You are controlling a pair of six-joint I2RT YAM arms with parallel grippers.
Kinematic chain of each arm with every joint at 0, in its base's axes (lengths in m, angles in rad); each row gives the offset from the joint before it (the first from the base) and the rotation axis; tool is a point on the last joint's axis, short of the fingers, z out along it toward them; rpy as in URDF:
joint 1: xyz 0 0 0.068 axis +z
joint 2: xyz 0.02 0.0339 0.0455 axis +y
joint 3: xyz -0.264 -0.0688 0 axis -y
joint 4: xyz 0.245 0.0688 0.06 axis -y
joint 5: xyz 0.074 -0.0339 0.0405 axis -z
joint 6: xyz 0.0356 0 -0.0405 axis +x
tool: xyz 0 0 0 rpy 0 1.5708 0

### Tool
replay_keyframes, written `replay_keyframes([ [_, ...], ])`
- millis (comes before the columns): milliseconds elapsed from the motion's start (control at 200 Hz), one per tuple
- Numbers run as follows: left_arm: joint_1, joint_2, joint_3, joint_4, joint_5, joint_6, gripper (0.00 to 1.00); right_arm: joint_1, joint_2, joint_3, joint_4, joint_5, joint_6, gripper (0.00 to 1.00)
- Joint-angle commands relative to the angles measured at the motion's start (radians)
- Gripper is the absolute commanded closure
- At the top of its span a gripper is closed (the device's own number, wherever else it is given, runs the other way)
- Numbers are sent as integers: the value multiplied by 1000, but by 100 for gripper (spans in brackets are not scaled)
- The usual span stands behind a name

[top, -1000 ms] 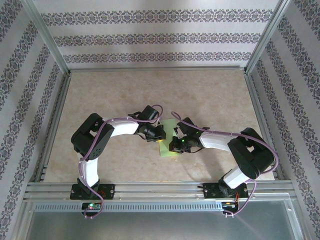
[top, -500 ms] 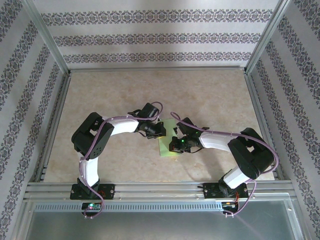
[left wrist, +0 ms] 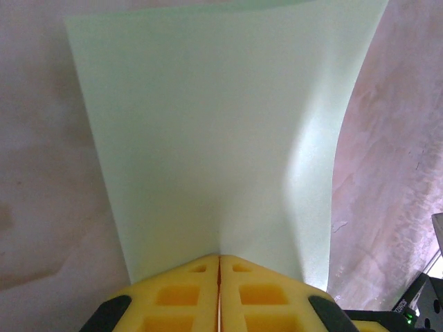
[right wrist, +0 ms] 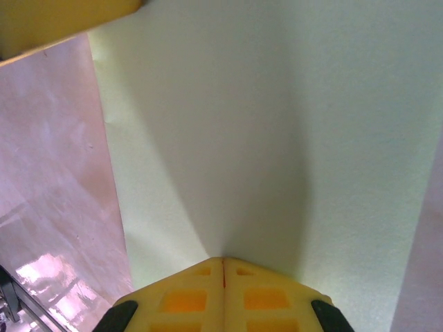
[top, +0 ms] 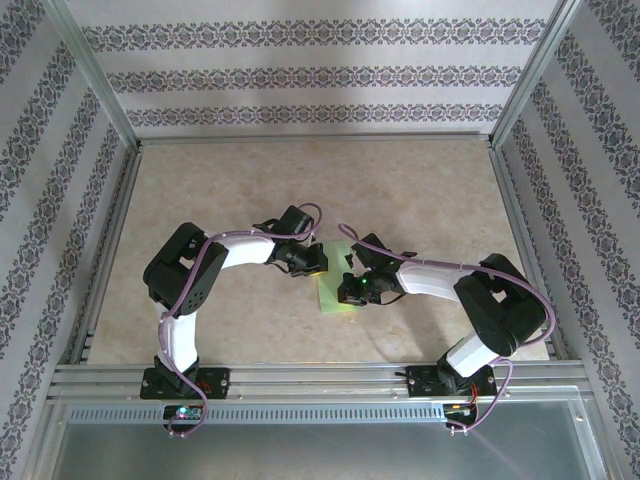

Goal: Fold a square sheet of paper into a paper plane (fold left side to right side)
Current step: First fold the square sheet of paper in half at the center of the table.

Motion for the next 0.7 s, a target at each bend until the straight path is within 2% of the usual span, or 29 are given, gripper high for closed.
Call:
replay_keyframes([
  [0, 28, 36, -15, 30, -53, 27, 91, 8, 62, -40, -143, 129, -27, 100],
  [695, 144, 81, 14, 145, -76, 30, 91, 7, 74, -50, -143, 139, -39, 100],
])
